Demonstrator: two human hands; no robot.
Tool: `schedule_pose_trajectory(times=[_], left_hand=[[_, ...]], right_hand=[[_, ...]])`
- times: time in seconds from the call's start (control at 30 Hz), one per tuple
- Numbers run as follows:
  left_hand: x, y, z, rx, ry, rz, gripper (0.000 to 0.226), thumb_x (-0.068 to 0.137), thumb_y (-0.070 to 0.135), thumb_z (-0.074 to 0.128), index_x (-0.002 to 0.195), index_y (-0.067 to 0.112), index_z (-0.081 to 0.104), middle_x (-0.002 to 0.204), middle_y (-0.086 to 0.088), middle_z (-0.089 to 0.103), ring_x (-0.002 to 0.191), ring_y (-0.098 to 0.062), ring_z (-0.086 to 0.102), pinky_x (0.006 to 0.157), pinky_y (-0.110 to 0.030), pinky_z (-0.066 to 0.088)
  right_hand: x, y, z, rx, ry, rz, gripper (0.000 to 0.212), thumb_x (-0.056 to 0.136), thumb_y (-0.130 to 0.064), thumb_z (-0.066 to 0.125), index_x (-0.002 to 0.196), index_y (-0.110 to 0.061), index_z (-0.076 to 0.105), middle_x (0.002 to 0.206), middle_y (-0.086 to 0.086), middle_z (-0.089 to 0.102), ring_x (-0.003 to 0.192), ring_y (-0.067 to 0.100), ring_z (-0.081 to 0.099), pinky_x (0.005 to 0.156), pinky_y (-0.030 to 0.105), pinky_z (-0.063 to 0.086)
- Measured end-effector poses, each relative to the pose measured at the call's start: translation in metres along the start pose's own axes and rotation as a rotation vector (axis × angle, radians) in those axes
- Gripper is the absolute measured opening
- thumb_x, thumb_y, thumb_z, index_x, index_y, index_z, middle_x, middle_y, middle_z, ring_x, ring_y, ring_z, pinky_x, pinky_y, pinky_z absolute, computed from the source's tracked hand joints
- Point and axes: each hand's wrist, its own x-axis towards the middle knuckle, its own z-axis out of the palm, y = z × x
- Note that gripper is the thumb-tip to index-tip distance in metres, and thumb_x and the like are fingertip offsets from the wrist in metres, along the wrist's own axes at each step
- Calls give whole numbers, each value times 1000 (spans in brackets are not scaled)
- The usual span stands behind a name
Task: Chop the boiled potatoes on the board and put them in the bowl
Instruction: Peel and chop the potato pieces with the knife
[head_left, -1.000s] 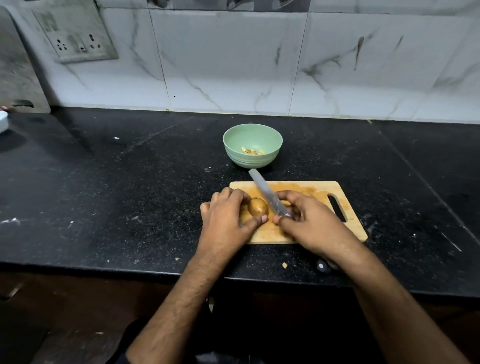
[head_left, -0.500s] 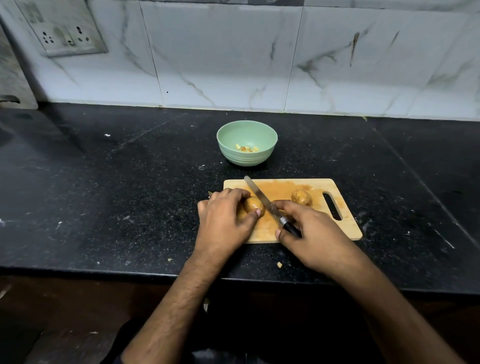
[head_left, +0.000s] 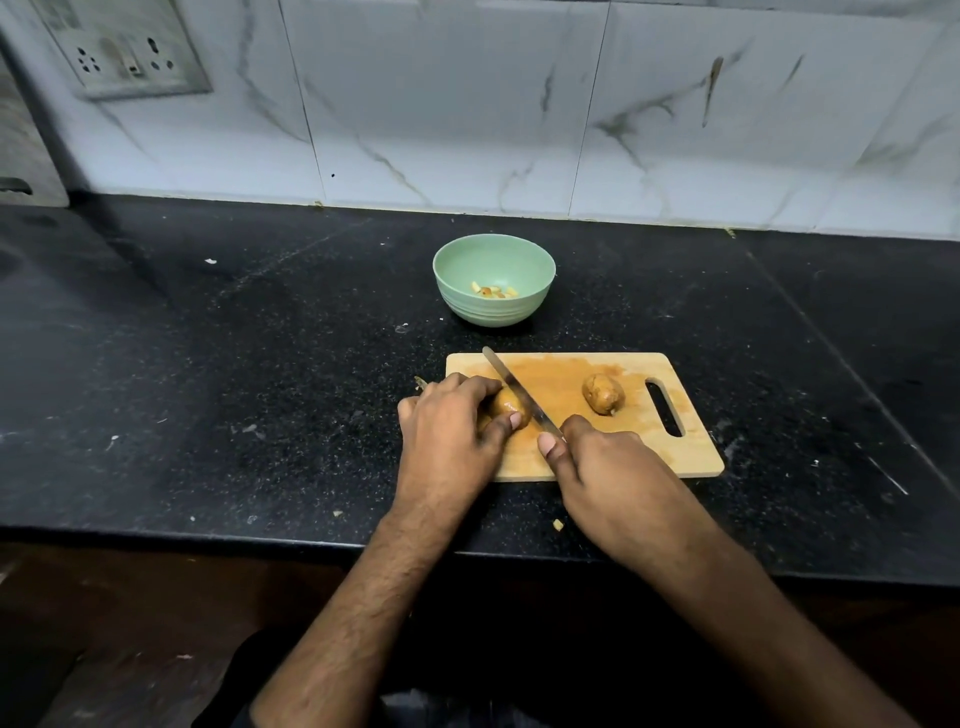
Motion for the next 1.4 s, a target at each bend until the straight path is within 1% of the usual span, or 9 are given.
schedule_pose_trajectory(times=[0.27, 0.57, 0.8, 0.93, 1.0, 1.07, 1.17, 1.3, 1.4], left_hand=[[-4, 6, 1, 114, 10, 38, 36, 96, 46, 59, 128, 30, 61, 114, 8, 60, 110, -17, 52, 97, -40, 30], [-2, 9, 1, 222, 6, 86, 35, 99, 44, 56, 128, 27, 64, 109, 3, 60, 107, -19, 49, 95, -38, 30], [0, 6, -1, 217, 11, 90, 34, 94, 49, 60, 120, 29, 69, 106, 5, 64, 106, -18, 53, 95, -39, 35], [-1, 5, 2, 164, 28, 74, 33, 92, 45, 65, 118, 25, 71, 104, 2, 65, 105, -21, 54, 95, -43, 37], [-2, 5, 2, 133, 34, 62, 34, 91, 45, 66, 118, 25, 71, 103, 1, 66, 104, -22, 55, 94, -44, 38], [-3, 4, 2, 137, 42, 61, 36, 91, 47, 66, 121, 27, 70, 103, 2, 66, 104, -21, 55, 93, -42, 38], [-5, 5, 2, 194, 64, 60, 40, 93, 50, 61, 127, 29, 66, 105, 5, 64, 104, -19, 53, 91, -38, 37], [-5, 6, 3, 166, 51, 41, 52, 93, 49, 63, 141, 33, 54, 115, 6, 60, 110, -19, 49, 91, -37, 35], [-5, 4, 4, 161, 30, 58, 45, 94, 46, 62, 138, 37, 56, 121, 8, 57, 113, -17, 47, 92, -37, 34]], right_hand=[[-4, -2, -5, -43, -74, 10, 24, 107, -45, 28, 99, -27, 41, 77, 0, 56, 66, 12, 52, 54, 32, 36], [9, -7, -2, -107, -107, 13, 21, 108, -39, 28, 111, -23, 41, 78, 1, 52, 76, 24, 52, 69, 38, 46], [23, -12, 0, -199, -94, 14, 20, 106, -20, 36, 124, -18, 45, 75, -1, 43, 79, 24, 50, 62, 34, 36], [35, -15, -1, -199, -169, 51, 30, 106, -21, 38, 135, -18, 44, 103, 9, 59, 97, 30, 58, 70, 37, 41], [40, -17, -2, -215, -186, 61, 33, 106, -22, 40, 139, -19, 44, 113, 12, 60, 103, 32, 60, 72, 37, 44], [38, -14, -5, -198, -217, 50, 35, 106, -24, 39, 141, -20, 43, 105, 10, 59, 89, 29, 61, 70, 36, 50], [23, -5, -12, -144, -283, 47, 33, 108, -33, 32, 138, -21, 42, 89, 6, 53, 62, 21, 55, 54, 37, 55], [6, 0, -13, -127, -289, 63, 33, 109, -37, 30, 136, -22, 41, 89, 5, 49, 62, 17, 49, 56, 33, 49], [-7, 7, -15, -106, -310, 64, 32, 109, -38, 29, 135, -23, 41, 87, 3, 51, 59, 15, 51, 49, 29, 46]])
